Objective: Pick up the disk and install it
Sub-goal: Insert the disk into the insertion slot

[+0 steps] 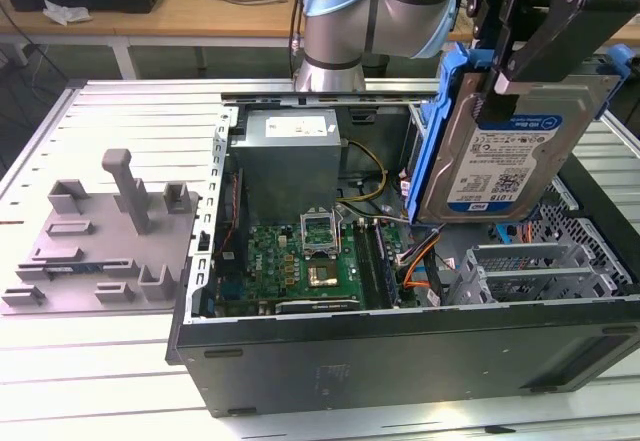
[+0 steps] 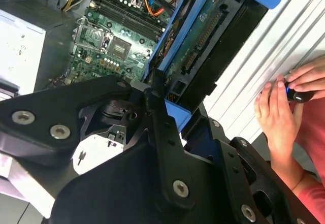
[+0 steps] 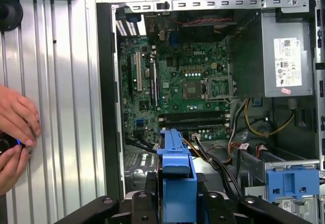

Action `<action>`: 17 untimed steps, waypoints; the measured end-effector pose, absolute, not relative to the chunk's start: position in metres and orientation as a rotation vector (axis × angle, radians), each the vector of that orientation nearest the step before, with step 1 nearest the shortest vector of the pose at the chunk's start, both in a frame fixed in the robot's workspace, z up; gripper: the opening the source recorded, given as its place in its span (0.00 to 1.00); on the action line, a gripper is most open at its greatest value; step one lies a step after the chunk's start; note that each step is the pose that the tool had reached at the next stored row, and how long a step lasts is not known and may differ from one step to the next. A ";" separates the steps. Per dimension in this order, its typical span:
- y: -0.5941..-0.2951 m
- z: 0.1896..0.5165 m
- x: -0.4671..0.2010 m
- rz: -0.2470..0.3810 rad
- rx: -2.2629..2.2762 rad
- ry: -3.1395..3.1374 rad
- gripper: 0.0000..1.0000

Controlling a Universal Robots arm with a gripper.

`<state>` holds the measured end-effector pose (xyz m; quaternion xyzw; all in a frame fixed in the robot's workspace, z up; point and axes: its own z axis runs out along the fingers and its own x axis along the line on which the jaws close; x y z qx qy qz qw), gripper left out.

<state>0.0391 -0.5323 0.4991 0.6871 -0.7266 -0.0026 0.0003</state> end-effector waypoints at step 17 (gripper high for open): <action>-0.535 0.499 0.086 -0.011 2.151 -2.286 0.37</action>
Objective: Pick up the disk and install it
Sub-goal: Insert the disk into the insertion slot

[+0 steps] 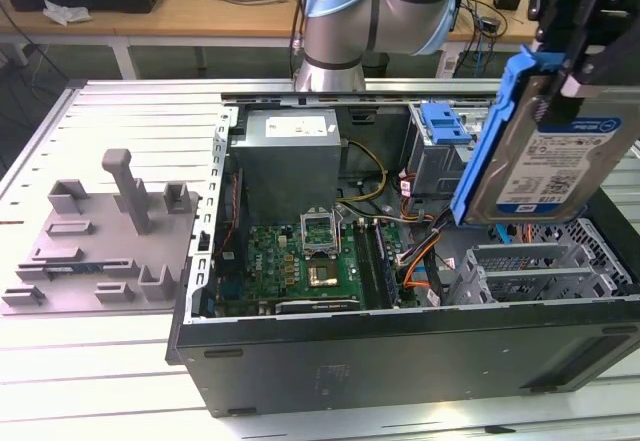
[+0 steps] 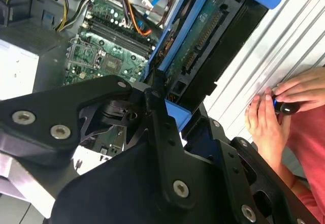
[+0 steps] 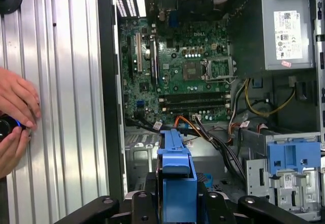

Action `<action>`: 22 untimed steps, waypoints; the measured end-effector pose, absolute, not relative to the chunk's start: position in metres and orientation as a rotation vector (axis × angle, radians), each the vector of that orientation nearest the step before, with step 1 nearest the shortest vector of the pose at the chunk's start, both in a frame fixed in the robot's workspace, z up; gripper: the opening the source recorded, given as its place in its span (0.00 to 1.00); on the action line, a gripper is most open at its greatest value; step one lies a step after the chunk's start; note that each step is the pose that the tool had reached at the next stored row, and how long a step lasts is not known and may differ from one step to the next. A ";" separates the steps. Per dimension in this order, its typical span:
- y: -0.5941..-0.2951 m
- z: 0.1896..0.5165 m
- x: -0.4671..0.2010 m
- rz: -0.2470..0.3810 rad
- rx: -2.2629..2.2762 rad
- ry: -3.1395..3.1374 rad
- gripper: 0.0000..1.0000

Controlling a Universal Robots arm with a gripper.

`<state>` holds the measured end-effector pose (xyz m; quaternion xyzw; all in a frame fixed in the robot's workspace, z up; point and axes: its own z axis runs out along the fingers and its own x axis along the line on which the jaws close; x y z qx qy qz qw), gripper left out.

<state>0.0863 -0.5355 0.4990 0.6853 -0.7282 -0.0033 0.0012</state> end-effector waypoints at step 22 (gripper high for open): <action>-0.537 0.498 0.118 -0.014 2.150 -2.284 0.37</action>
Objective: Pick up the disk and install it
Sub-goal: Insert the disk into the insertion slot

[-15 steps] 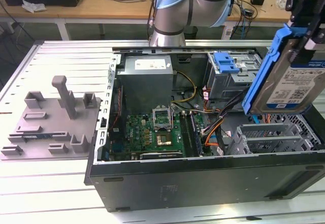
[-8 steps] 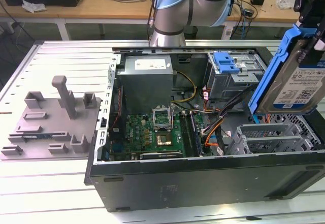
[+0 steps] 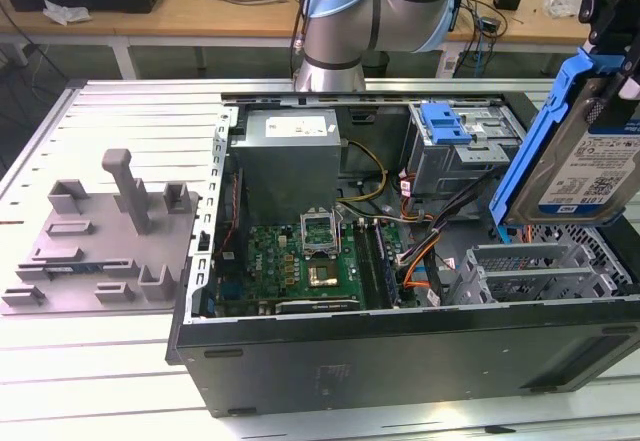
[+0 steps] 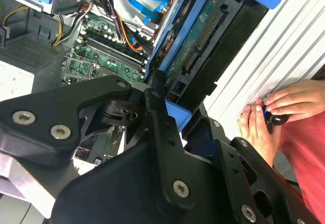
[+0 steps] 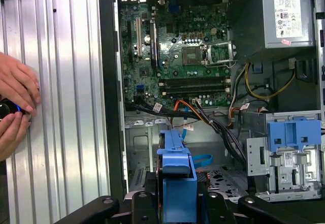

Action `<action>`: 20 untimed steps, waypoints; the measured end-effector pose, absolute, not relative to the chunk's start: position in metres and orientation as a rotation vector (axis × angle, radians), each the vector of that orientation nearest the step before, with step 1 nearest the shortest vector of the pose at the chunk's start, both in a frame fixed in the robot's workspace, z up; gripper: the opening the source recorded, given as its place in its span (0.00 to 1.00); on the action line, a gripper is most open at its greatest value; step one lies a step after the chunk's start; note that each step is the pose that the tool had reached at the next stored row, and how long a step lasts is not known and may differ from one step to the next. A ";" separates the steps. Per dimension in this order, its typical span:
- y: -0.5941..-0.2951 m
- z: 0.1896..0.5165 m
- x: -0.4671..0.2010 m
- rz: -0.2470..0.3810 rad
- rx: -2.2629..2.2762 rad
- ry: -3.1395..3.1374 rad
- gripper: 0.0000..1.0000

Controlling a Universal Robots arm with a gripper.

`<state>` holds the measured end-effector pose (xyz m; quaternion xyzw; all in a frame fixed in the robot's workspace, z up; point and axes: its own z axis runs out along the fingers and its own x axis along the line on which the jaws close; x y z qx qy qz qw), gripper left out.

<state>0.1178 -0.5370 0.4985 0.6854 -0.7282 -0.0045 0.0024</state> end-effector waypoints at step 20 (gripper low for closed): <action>-0.540 0.497 0.116 -0.014 2.185 -2.251 0.37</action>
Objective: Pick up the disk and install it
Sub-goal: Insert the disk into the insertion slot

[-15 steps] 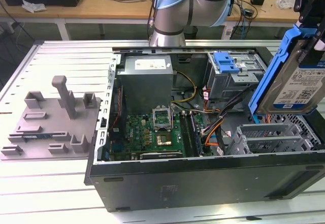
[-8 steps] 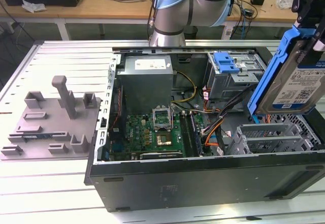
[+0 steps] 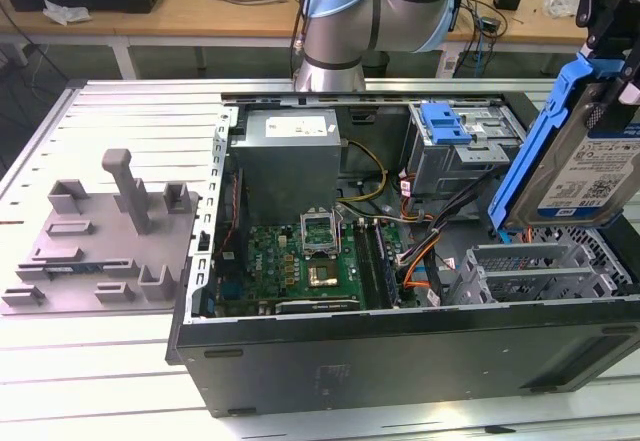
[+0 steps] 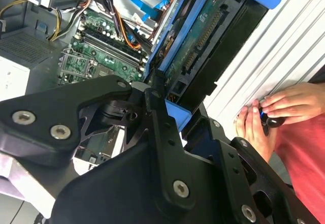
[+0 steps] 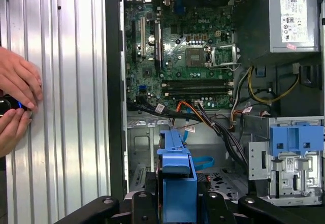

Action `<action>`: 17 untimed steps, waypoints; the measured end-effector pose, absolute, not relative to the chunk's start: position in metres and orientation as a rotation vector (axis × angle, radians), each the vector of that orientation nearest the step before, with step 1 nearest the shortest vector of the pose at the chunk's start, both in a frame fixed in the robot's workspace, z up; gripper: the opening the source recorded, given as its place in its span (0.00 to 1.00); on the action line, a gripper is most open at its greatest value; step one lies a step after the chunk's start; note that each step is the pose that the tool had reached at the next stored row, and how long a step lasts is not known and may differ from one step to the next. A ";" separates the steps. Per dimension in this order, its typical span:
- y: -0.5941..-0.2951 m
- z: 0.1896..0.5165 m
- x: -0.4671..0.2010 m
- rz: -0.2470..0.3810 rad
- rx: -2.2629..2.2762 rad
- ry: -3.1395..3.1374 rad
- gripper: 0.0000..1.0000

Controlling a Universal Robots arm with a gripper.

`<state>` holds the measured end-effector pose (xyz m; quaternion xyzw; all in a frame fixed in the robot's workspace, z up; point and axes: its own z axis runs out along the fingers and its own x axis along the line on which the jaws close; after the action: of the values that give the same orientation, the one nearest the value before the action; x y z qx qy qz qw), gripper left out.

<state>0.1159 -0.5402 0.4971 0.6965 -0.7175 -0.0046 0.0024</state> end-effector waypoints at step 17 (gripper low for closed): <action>-0.541 0.486 0.116 -0.014 2.185 -2.251 0.37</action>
<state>0.1159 -0.5408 0.4865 0.6966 -0.7175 -0.0045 0.0024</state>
